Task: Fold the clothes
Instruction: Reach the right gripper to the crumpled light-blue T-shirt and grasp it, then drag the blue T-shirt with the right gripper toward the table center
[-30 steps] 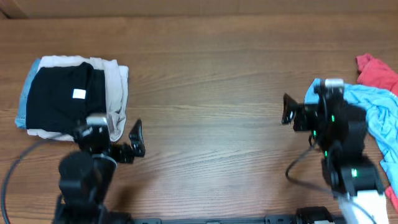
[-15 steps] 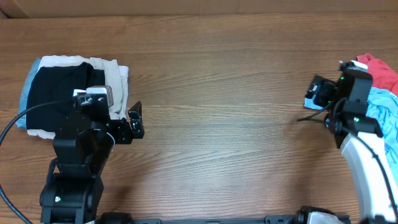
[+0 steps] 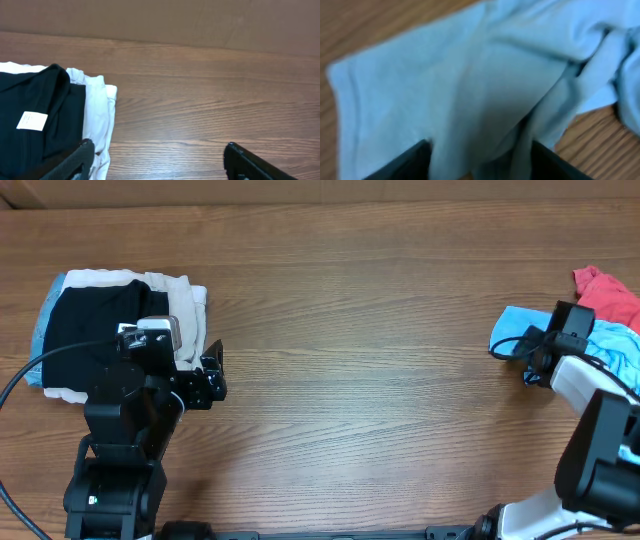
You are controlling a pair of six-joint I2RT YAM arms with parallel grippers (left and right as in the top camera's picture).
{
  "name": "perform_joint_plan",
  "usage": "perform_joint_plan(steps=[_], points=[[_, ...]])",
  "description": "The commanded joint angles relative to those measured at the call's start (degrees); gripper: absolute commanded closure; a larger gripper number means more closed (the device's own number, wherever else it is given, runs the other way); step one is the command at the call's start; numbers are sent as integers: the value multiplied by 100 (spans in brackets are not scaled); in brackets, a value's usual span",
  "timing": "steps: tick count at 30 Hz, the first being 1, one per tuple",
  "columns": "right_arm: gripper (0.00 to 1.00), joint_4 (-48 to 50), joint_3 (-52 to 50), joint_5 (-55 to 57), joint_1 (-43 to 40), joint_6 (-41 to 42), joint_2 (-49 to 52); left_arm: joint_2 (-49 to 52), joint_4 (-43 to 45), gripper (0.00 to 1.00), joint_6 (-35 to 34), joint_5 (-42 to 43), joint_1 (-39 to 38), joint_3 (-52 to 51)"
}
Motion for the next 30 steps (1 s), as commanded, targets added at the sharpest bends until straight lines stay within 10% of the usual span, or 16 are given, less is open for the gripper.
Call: perform_joint_plan(steps=[1, 4, 17, 23, 27, 30], points=[[60, 90, 114, 236, -2, 155, 94, -26, 31, 21, 85, 26, -35, 151], [95, 83, 162, 234, -2, 153, 61, -24, 52, 27, 81, 28, -37, 151], [96, -2159, 3049, -1047, 1071, -369, -1421, -24, 254, 26, 85, 24, -35, 151], [96, -1410, 3106, -1043, 2339, -367, -1174, -4, 369, 24, 85, 24, -35, 151], [78, -573, 3108, -949, 2894, -367, -743, -2, 372, 13, 85, 24, -35, 149], [46, -929, 3108, -407, 2874, -365, -737, -2, 352, 0, 83, 28, -37, 149]])
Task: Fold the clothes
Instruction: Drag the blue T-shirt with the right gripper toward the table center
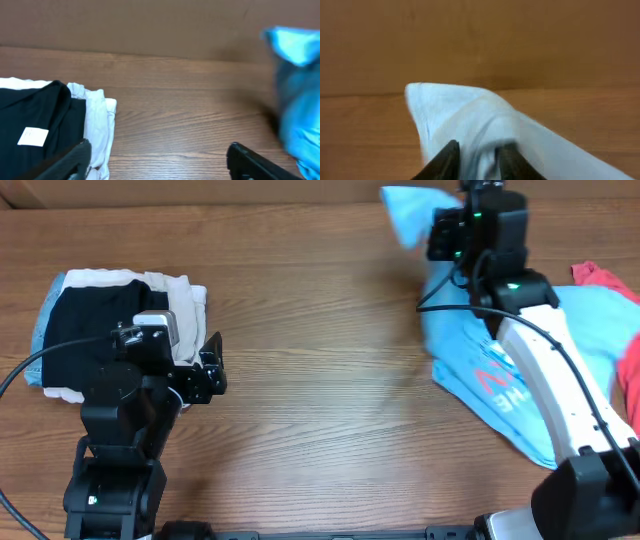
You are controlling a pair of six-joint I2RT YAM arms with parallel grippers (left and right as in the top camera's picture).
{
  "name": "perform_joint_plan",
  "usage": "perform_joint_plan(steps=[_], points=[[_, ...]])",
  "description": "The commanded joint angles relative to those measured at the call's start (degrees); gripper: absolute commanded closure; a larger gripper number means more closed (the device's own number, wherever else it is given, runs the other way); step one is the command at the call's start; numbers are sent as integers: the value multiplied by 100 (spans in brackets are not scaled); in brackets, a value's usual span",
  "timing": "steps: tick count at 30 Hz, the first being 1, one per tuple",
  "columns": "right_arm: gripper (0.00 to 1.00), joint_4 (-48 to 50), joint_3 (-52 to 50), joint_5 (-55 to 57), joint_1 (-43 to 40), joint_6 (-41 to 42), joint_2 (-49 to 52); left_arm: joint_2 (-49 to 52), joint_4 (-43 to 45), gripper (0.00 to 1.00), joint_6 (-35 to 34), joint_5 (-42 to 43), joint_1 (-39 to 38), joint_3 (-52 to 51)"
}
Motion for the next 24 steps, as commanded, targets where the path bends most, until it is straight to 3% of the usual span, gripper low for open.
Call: perform_joint_plan(steps=[1, 2, 4, 12, 18, 24], points=[[41, -433, 46, 955, -120, -48, -92, -7, -20, 0, 63, 28, -37, 140], [31, -704, 48, 1307, -188, -31, -179, -7, -46, 0, 61, 28, -37, 140], [25, -1217, 48, 1578, -299, -33, -321, -7, -105, 0, 63, 26, -37, 140], [26, -4175, -201, 1075, -533, -35, -433, -7, -313, 0, 61, 284, -37, 140], [28, -4522, -946, 232, -520, -31, -433, -7, -426, 0, 63, 280, -35, 140], [34, -3676, -2186, -149, -520, -31, -428, -7, -428, 0, 66, 280, -35, 140]])
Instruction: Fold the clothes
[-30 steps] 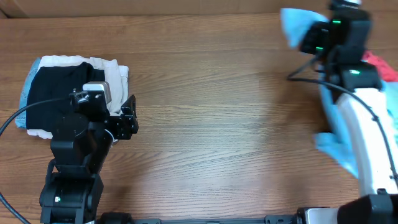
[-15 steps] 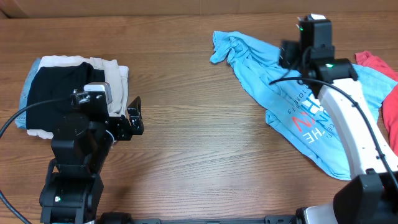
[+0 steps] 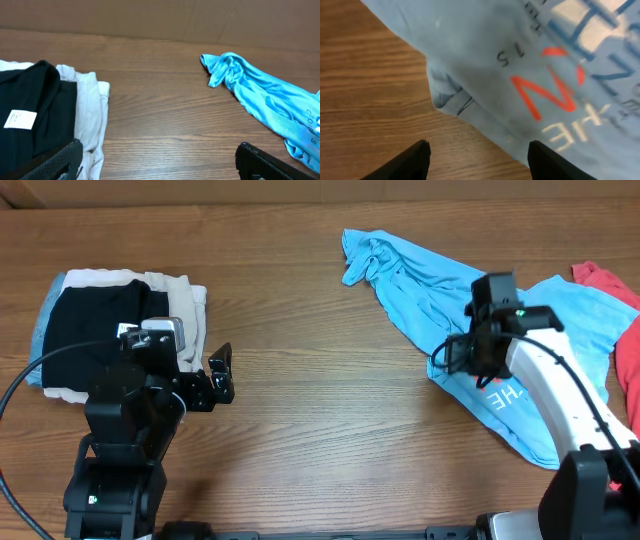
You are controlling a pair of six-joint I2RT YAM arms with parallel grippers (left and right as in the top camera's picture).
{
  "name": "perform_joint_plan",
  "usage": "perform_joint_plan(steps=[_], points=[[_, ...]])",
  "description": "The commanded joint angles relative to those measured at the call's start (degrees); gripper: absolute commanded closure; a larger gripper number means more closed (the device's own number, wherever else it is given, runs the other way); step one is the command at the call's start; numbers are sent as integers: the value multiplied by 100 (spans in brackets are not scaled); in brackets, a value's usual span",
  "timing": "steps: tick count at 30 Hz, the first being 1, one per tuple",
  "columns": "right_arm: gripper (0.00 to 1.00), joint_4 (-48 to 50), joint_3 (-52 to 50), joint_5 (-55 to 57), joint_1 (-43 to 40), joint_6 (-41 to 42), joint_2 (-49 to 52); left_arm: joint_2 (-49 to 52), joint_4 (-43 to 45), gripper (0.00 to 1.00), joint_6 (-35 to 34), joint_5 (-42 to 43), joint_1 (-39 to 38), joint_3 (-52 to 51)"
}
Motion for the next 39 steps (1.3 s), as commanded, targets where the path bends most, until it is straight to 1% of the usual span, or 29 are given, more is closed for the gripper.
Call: perform_joint_plan(steps=[1, 5, 13, 17, 20, 26, 30, 32, 34, 36, 37, 39], points=[[34, 466, -664, -271, 26, 4, -122, -13, 9, 0, 72, 59, -35, 140], [36, 938, -1128, -227, 26, 26, -122, -13, 9, 0, 70, 61, -35, 140], [37, 1414, -1550, -227, 26, 26, -122, -13, 7, 0, 70, 61, -35, 140], [37, 1805, -1838, -179, 26, 26, -122, -13, 7, 0, 72, 59, -35, 140], [41, 1926, -1864, 11, 26, 28, -122, -13, 9, 0, 72, 42, -35, 140], [43, 2376, -1864, 337, 26, 46, -122, -13, 4, 0, 72, 44, -35, 140], [53, 2420, -1864, 334, 26, 48, -120, -13, 7, 0, 72, 42, -35, 140], [63, 2376, -1864, 330, 26, 46, -120, -13, 7, 0, 72, 39, -35, 140], [80, 2341, -1864, 315, 26, 46, -122, -13, 7, 0, 72, 22, -35, 140], [89, 2310, -1864, 315, 26, 48, -122, -13, 7, 0, 72, 24, -35, 140], [96, 2286, -1864, 273, 28, 48, -122, -13, 7, 0, 72, 22, -35, 140], [96, 2269, -1849, -133, 35, 46, -125, -13, 13, 0, 72, 20, -35, 140]])
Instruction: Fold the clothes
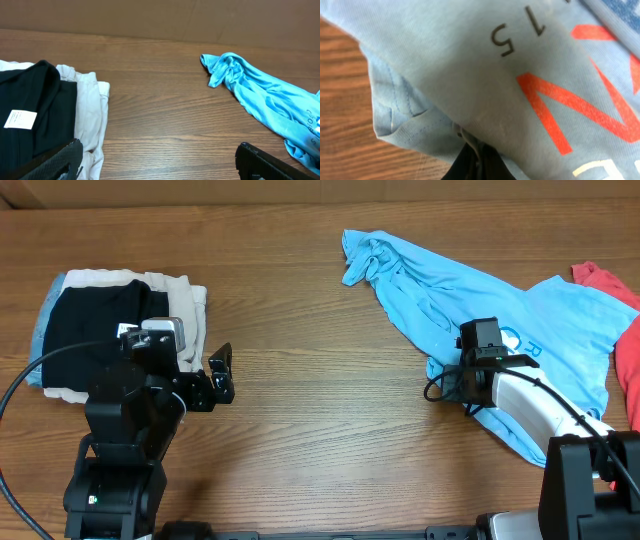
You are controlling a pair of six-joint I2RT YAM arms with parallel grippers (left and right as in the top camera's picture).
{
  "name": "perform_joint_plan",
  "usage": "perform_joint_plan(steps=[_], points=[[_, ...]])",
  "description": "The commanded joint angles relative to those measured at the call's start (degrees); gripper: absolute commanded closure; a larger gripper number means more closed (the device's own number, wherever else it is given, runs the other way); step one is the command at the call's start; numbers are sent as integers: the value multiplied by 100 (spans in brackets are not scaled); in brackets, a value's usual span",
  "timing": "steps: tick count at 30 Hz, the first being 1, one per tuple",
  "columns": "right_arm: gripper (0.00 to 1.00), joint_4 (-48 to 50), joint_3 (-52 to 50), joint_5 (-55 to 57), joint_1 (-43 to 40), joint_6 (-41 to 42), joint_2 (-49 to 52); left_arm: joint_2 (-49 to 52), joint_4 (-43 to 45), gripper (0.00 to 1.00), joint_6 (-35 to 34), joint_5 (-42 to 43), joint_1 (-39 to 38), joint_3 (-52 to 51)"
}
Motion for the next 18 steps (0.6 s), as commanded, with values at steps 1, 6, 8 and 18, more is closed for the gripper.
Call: perform_joint_plan(steps=[1, 6, 8, 18], points=[[96, -2, 39, -686, 68, 4, -122, -13, 37, 0, 74, 15, -35, 140], [96, -236, 1169, -1875, 946, 2, -175, -13, 361, 0, 74, -46, -35, 140], [96, -190, 1604, -1884, 1445, 4, -175, -13, 428, 0, 72, -138, -35, 140], [59, 1705, 2428, -1473, 3397, -15, -173, 92, 616, 0, 74, -302, -35, 140]])
